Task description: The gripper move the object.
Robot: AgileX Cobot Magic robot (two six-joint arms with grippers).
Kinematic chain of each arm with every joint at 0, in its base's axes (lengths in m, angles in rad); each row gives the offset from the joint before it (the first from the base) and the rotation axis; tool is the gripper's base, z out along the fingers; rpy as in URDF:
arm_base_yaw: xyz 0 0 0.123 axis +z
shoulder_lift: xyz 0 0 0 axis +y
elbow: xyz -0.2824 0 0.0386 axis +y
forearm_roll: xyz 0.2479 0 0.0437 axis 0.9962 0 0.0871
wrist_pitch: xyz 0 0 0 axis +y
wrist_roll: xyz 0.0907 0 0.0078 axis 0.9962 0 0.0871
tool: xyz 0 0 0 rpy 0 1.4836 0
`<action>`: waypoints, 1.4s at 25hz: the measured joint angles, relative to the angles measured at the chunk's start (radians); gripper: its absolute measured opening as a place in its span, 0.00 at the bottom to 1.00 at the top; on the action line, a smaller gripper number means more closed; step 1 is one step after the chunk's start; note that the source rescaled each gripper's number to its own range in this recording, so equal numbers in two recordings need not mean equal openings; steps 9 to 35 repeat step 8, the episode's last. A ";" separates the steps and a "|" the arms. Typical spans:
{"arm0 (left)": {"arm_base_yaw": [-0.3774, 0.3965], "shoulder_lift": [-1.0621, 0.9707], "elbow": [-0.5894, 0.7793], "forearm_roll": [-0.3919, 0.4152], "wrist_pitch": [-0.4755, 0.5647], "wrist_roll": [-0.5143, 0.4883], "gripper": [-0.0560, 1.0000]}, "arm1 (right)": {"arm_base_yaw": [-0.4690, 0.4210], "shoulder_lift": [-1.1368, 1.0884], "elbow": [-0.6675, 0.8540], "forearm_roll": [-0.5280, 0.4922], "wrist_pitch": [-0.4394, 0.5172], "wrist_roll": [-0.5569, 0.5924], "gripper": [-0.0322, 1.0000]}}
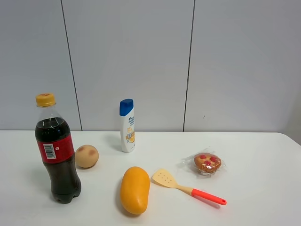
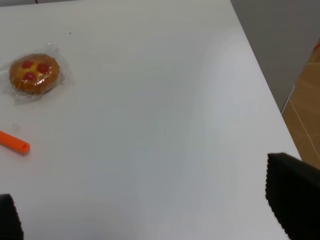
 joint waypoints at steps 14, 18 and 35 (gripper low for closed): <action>0.000 0.000 0.000 0.000 0.000 0.000 1.00 | 0.000 0.000 0.000 0.000 0.000 0.000 1.00; 0.000 0.000 0.000 0.000 0.000 0.000 1.00 | 0.000 0.000 0.000 0.000 0.000 0.000 1.00; 0.000 0.000 0.000 0.000 0.000 0.000 1.00 | 0.000 0.000 0.000 0.000 0.000 0.000 1.00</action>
